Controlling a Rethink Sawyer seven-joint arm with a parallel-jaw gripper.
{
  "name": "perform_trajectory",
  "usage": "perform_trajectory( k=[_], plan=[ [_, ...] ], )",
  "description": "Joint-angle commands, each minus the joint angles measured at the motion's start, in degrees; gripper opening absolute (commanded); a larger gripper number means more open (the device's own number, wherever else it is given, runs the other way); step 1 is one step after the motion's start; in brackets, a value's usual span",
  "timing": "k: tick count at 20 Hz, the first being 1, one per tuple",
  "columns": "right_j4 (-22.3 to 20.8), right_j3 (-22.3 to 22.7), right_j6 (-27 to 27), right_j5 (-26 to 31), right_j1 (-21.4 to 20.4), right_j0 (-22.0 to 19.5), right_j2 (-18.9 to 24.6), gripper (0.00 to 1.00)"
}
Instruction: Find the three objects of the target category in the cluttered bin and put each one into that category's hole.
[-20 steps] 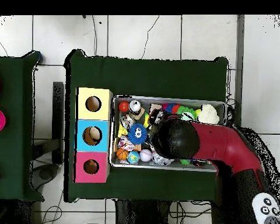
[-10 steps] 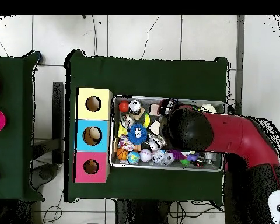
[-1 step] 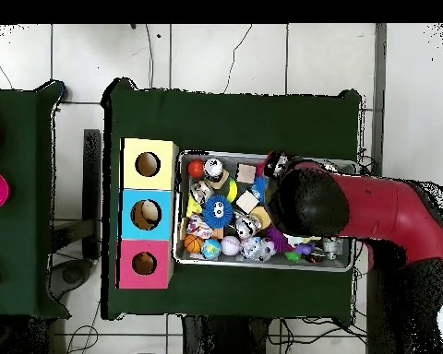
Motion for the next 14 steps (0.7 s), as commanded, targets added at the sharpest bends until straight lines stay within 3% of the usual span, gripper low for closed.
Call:
perform_trajectory(
  k=[1,8,14],
  plan=[
    [-8.14,-0.79,-13.26,4.65,-1.08,2.04,1.59,0.00],
    [-12.60,1.73,-8.25,-0.12,-0.92,3.73,0.07,0.00],
    [-17.14,3.10,-5.91,-6.12,2.28,3.49,-0.70,0.00]
  ],
)
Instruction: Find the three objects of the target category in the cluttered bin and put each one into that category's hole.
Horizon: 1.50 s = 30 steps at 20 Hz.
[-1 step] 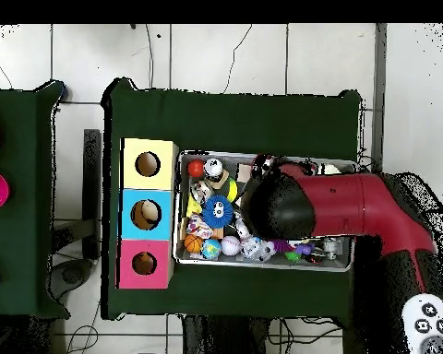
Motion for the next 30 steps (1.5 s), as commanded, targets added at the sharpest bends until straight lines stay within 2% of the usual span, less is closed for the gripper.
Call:
perform_trajectory(
  k=[1,4,5,8,12,16,19,22,28,30],
  plan=[
    [-7.88,3.51,-5.83,-6.02,3.56,-0.58,-0.69,0.00],
    [-9.04,3.98,-7.99,-10.46,6.25,-4.20,1.31,0.00],
    [-9.03,4.00,-10.15,-12.23,8.23,-6.82,3.29,0.00],
    [-10.52,3.31,-13.12,-15.10,11.98,-10.91,6.57,0.00],
    [-12.37,1.76,-16.99,-16.24,16.67,-15.66,11.18,0.00],
    [-14.70,-0.27,-19.15,-15.73,20.28,-18.14,14.12,0.00],
    [-17.74,-1.64,-18.32,-16.84,23.38,-18.41,14.06,0.00],
    [-21.52,-2.37,-14.72,-19.37,26.73,-17.44,11.97,0.00],
    [-27.48,-1.22,-4.03,-25.06,28.27,-13.07,4.97,0.00],
    [-27.80,-0.92,-3.63,-24.16,28.98,-12.74,4.46,0.00]
  ],
)
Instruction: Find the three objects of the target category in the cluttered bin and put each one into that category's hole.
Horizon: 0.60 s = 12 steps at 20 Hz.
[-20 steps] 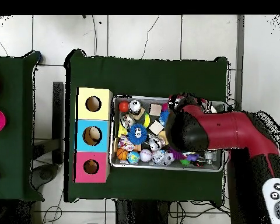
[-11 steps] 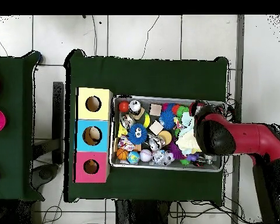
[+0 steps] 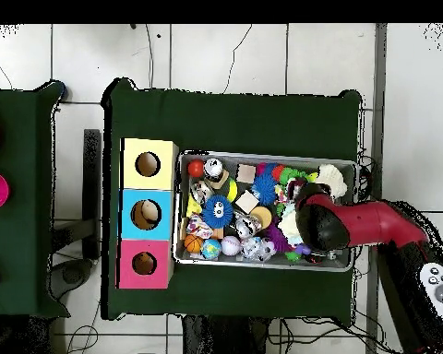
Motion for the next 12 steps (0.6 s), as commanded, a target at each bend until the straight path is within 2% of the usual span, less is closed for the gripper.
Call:
perform_trajectory(
  k=[1,6,9,12],
  plan=[
    [-7.23,-0.12,-3.17,-4.00,5.51,3.95,-2.73,0.00],
    [-7.52,0.54,-5.56,-1.55,8.63,2.20,-3.33,0.00],
    [-7.70,1.08,-6.00,-1.87,10.57,0.71,-3.57,0.00],
    [-8.54,1.49,-4.01,-4.16,11.79,0.71,-4.81,0.00]
  ],
)
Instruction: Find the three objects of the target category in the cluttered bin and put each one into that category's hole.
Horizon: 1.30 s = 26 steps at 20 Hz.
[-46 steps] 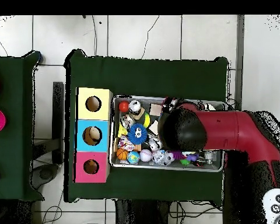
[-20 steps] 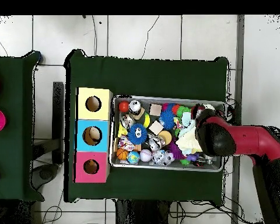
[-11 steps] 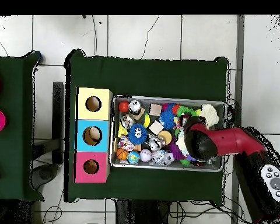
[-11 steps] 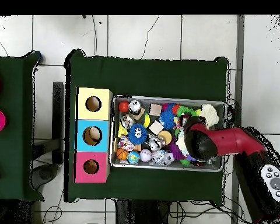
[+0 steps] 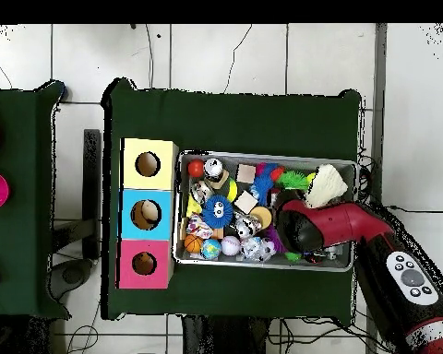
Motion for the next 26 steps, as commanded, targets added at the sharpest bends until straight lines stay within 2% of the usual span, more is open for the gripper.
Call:
perform_trajectory(
  k=[1,6,15,21,26],
  plan=[
    [-5.44,1.53,-4.06,-1.45,6.34,-1.75,-3.80,0.00],
    [-3.84,2.06,-6.08,0.47,7.06,-3.36,-2.71,0.00],
    [-2.04,2.80,-6.56,2.07,9.80,-4.71,-1.98,0.00],
    [-1.16,6.14,2.73,-2.73,9.37,-0.08,-7.12,0.00],
    [2.07,9.95,9.85,-6.73,7.54,5.37,-12.67,0.00]
  ],
)
